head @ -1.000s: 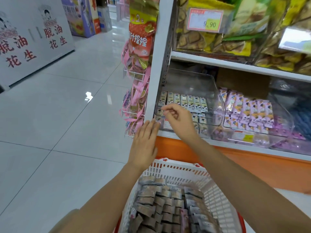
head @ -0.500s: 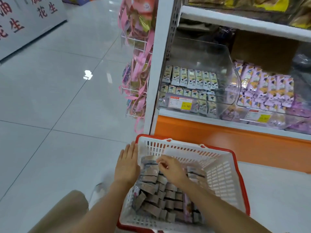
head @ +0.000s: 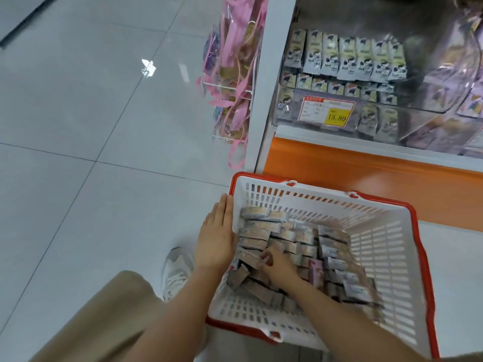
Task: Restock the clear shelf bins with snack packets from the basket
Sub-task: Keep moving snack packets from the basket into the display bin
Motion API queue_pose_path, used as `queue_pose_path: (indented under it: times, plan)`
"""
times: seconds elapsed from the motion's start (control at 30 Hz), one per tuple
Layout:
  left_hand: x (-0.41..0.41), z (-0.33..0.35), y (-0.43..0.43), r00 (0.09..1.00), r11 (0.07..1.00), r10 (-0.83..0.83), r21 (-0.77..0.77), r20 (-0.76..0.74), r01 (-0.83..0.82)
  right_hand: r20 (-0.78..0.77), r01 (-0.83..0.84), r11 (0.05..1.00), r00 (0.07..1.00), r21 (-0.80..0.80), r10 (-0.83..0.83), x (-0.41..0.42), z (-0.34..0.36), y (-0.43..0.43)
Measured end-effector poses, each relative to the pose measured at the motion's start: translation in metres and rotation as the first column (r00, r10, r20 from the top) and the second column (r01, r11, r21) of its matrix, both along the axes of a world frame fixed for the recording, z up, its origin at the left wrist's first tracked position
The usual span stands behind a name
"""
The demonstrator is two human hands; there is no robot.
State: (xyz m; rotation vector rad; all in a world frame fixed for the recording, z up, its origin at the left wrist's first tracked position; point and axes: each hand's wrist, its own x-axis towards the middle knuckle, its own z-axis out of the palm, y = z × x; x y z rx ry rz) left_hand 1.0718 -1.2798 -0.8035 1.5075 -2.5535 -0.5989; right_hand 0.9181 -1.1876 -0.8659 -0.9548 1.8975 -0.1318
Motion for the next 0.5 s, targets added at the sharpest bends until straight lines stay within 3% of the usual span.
queue_pose_path:
  times: [0.23,0.5]
  plan:
    - [-0.002,0.000,0.002,0.999,1.000,0.013,-0.024,0.036,-0.012,0.064,0.150,0.982,0.988,-0.118,-0.143,-0.009,0.022,-0.011]
    - [-0.016,0.028,0.002,0.982,1.000,-0.016,0.014,0.187,0.013,0.123,0.219,0.943,0.973,-0.249,-0.194,-0.033,0.092,-0.032]
